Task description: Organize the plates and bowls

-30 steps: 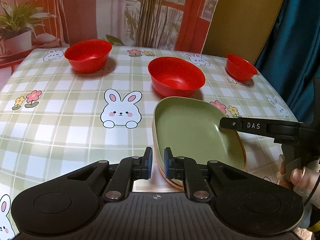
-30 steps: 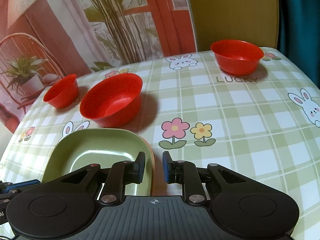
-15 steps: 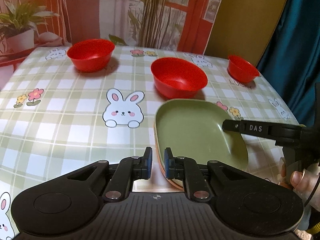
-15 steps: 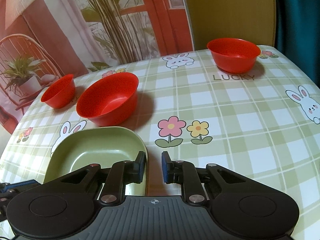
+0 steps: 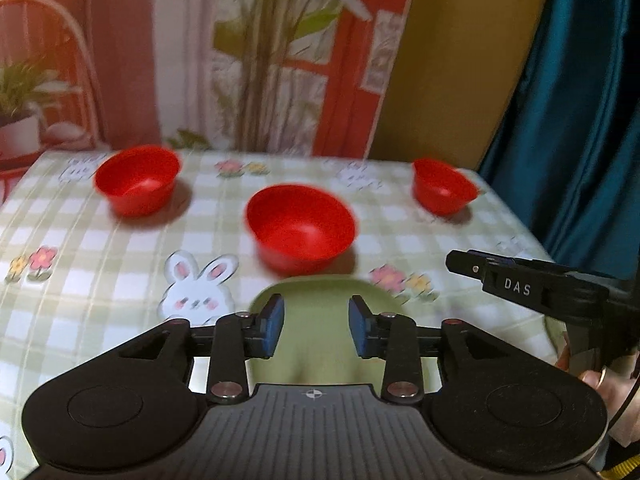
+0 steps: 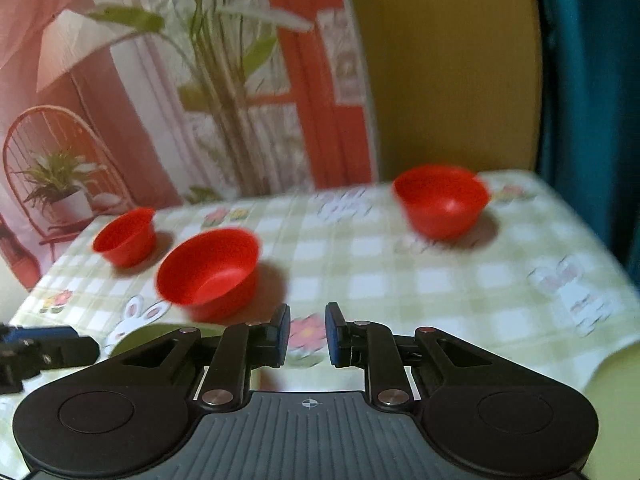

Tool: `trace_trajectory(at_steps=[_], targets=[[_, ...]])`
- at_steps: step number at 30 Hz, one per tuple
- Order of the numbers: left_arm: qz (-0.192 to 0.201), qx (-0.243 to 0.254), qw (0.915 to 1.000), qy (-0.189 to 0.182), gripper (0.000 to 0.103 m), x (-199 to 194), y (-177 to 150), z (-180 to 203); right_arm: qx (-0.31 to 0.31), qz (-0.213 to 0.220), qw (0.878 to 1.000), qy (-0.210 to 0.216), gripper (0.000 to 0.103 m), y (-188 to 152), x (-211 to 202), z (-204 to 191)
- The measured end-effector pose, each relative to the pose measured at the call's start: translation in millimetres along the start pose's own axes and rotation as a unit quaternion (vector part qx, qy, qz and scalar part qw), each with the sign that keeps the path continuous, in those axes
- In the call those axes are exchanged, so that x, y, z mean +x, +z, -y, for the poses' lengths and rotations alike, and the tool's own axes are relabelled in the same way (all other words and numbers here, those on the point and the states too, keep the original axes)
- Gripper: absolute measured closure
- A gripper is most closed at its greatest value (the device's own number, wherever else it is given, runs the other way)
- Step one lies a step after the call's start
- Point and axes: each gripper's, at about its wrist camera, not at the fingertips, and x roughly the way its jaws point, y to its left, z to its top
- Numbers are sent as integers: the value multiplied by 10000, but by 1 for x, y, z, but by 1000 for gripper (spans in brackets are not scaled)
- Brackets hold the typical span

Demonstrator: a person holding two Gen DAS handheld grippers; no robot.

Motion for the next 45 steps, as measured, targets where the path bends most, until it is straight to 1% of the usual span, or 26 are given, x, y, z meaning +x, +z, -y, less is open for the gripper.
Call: trace_trajectory(at_steps=[1,3,5,8,10,13,16,20,23,28,32,35,45], targets=[[46,42,10000,-29,59,0,3,7,-48,101,9999,-87,84,2,-4,7],[137,139,9997,-121,56,2,7,22,-113,253,9992,-300,84,3,-12,22],[194,234,9992,-254,56,5,10,40,-67,345,9981,-502,84,2,-18,41],[186,376,9982,-437,56,11,11,65,174,432,9961,-749,84,-4,-26,72],[154,412,9977,-521,55,18,13,82,320,447,9943,-918,84,-8,-33,91],[55,443,9957,-809,55,31,13,106,452,443,9912,-1160,84,-15,-42,118],[59,614,9930,-1012,55,43,12,136,531,395,9877,-1414,84,-23,-53,142],[-97,783,9890,-1252,55,59,5,171,522,280,9821,-1787,84,-36,-65,170],[-259,833,9861,-1418,55,73,-4,190,481,195,9771,-2064,84,-43,-69,187],[-583,885,9825,-1532,54,96,-22,212,552,62,9699,-2370,84,-56,-74,210],[-773,861,9813,-1537,53,110,-38,221,595,-44,9663,-2504,83,-67,-74,222],[-872,889,9802,-1538,53,118,-43,224,675,-142,9677,-2425,83,-72,-70,226],[-1096,865,9767,-1629,53,131,-46,231,923,-342,9675,-2329,83,-83,-64,235]])
